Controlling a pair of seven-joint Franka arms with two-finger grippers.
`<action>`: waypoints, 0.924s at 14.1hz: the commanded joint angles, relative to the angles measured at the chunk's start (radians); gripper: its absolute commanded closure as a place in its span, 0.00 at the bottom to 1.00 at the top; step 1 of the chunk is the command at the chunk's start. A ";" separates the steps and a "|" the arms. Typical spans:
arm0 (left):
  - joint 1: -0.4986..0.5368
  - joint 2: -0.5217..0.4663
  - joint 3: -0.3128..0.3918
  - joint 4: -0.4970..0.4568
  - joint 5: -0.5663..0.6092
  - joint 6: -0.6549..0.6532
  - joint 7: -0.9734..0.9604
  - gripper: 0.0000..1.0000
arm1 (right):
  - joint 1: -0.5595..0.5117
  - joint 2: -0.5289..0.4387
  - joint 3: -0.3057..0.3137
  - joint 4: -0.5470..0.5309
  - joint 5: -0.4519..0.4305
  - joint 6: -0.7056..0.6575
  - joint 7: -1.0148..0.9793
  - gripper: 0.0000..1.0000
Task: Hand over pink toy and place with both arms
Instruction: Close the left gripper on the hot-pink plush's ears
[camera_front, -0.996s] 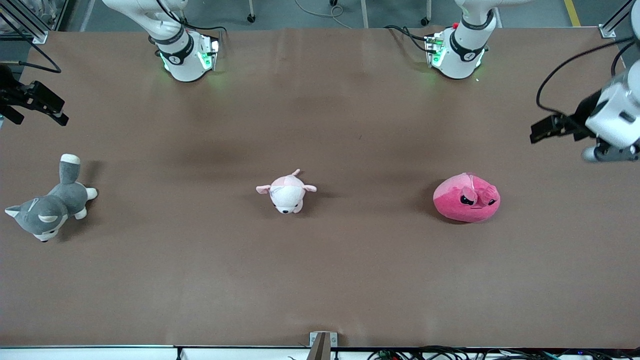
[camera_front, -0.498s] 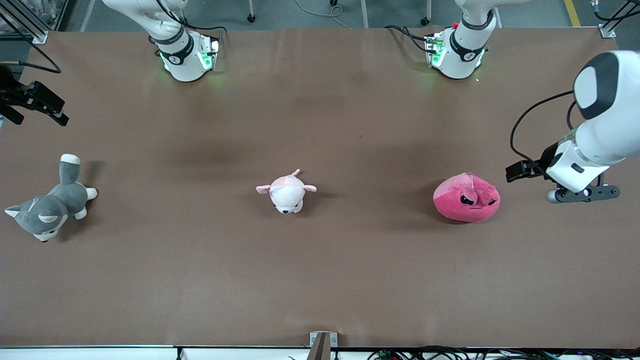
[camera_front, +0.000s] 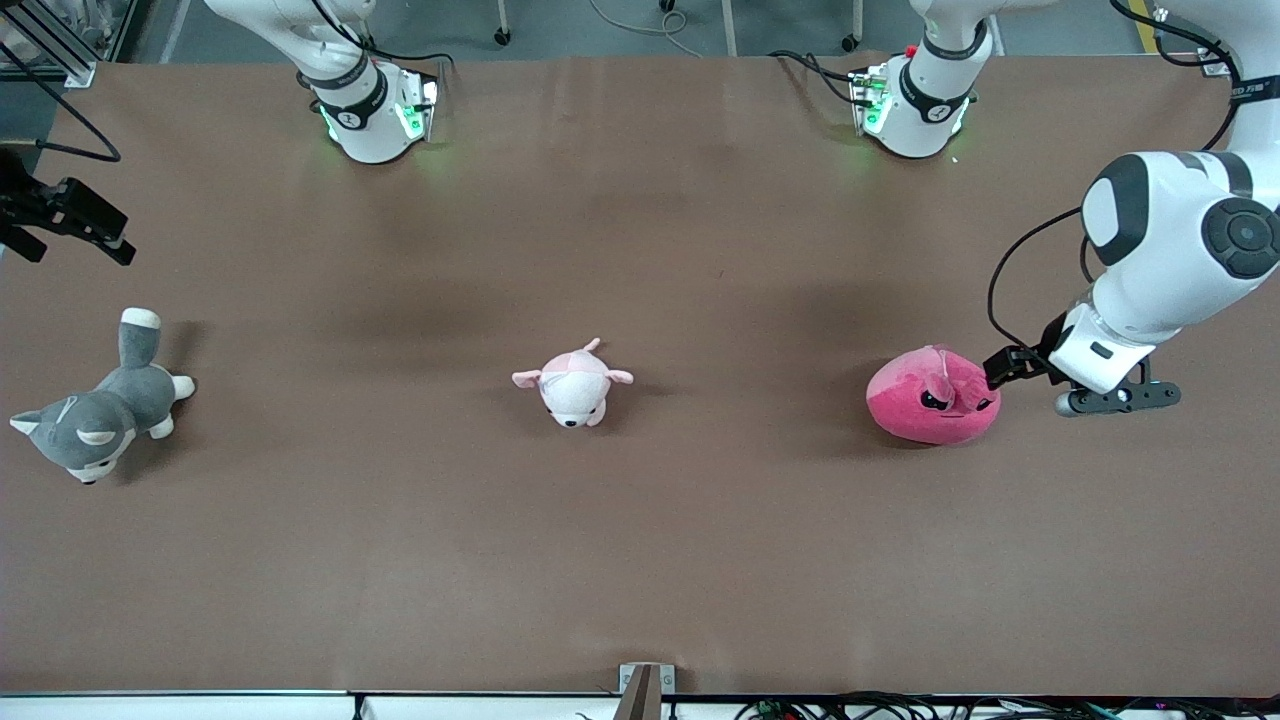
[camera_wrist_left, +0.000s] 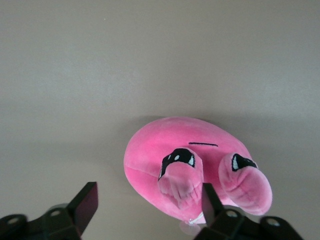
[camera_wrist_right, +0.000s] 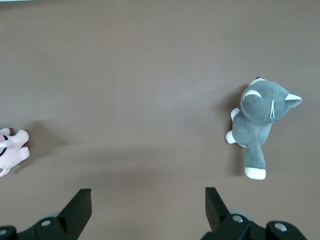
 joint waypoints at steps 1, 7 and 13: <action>0.002 0.006 -0.008 -0.013 -0.021 0.028 -0.009 0.16 | -0.013 0.023 0.005 0.043 -0.005 -0.006 -0.006 0.00; -0.001 0.042 -0.009 -0.013 -0.084 0.065 -0.005 0.25 | -0.016 0.032 0.003 0.057 0.006 -0.009 -0.007 0.00; -0.004 0.052 -0.009 -0.012 -0.084 0.071 -0.002 0.88 | -0.005 0.052 0.006 0.059 0.007 -0.009 -0.009 0.00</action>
